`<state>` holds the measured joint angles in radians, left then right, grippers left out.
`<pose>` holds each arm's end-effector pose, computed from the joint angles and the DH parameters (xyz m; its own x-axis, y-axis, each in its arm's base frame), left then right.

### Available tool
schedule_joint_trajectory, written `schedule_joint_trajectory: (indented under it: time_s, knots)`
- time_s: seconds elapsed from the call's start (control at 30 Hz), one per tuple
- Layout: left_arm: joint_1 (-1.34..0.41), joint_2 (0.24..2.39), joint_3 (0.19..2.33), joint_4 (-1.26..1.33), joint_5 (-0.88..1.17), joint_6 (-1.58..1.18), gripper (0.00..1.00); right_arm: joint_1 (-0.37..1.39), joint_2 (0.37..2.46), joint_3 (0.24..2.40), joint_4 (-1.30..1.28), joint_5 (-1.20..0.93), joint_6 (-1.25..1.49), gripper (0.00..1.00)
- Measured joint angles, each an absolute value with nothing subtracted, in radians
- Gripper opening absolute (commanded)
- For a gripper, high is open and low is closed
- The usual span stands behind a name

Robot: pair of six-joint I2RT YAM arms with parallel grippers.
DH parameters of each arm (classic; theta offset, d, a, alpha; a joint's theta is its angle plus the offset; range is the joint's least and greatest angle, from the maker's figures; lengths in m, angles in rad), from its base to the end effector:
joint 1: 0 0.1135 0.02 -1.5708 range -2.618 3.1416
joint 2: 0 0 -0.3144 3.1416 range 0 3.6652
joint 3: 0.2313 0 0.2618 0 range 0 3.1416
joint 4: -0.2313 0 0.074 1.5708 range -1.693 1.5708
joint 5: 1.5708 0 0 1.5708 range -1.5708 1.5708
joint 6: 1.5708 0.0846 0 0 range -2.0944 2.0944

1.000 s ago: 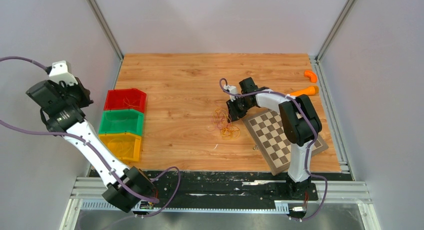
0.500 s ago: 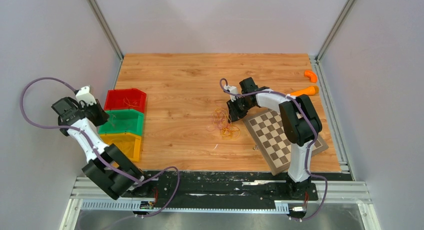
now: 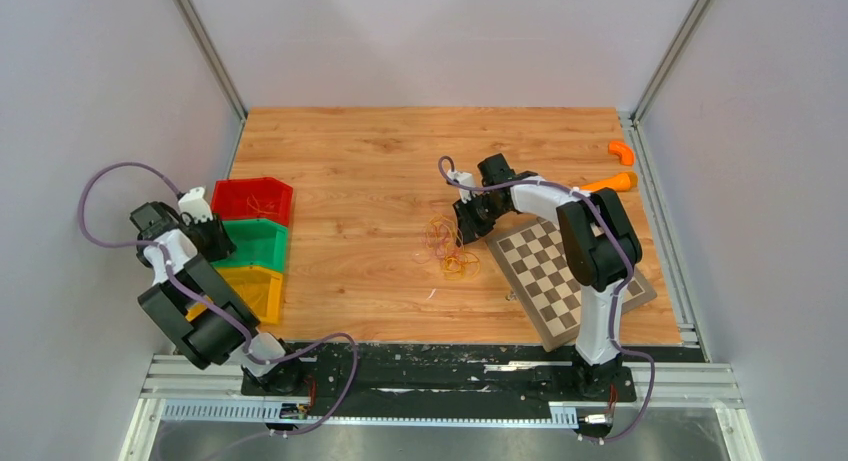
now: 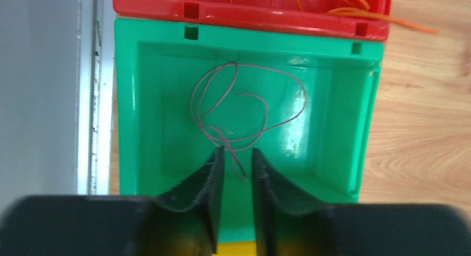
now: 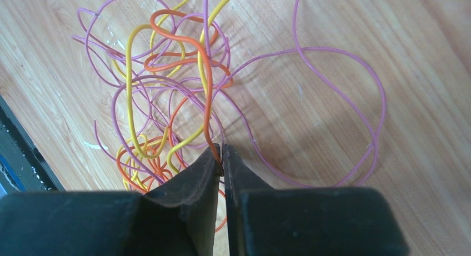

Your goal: Untangle the cables

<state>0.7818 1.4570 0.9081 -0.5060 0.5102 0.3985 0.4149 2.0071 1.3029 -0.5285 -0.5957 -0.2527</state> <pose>0.2462 0.1862 0.2155 -0.7412 -0.2587 -0.6195 -0.1695 0.9650 -0.2001 0.3778 0.2183 0.1433 -0.7099 -0.5388 -0.4535 -0.7038 0.5658 0.4296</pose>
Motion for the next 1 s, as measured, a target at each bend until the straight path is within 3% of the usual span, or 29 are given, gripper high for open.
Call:
schedule_joint_trajectory:
  time_s: [0.07, 0.13, 0.3, 0.47, 0.6, 0.77, 1.0]
  knots:
    - [0.773, 1.452, 0.916, -0.516, 0.516, 0.402, 0.61, 0.415, 2.008, 1.304, -0.530, -0.596, -0.253, 0.10]
    - [0.772, 1.431, 0.932, -0.535, 0.524, 0.402, 0.72, 0.414, 2.008, 1.304, -0.530, -0.596, -0.253, 0.09]
    - [0.772, 1.293, 0.990, -0.585, 0.542, 0.400, 0.84, 0.411, 2.008, 1.304, -0.537, -0.606, -0.252, 0.00]
    - [0.752, 1.173, 1.099, -0.632, 0.589, 0.413, 0.97, 0.411, 2.008, 1.304, -0.541, -0.625, -0.252, 0.00]
    - [0.650, 1.095, 1.126, -0.685, 0.691, 0.434, 0.95, 0.410, 2.007, 1.303, -0.551, -0.645, -0.253, 0.00]
    - [0.247, 1.076, 1.069, -0.691, 0.767, 0.427, 0.92, 0.411, 2.001, 1.297, -0.583, -0.686, -0.252, 0.00]
    - [-0.202, 1.373, 0.947, -0.511, 0.782, 0.257, 0.80, 0.411, 1.960, 1.289, -0.593, -0.730, -0.245, 0.00]
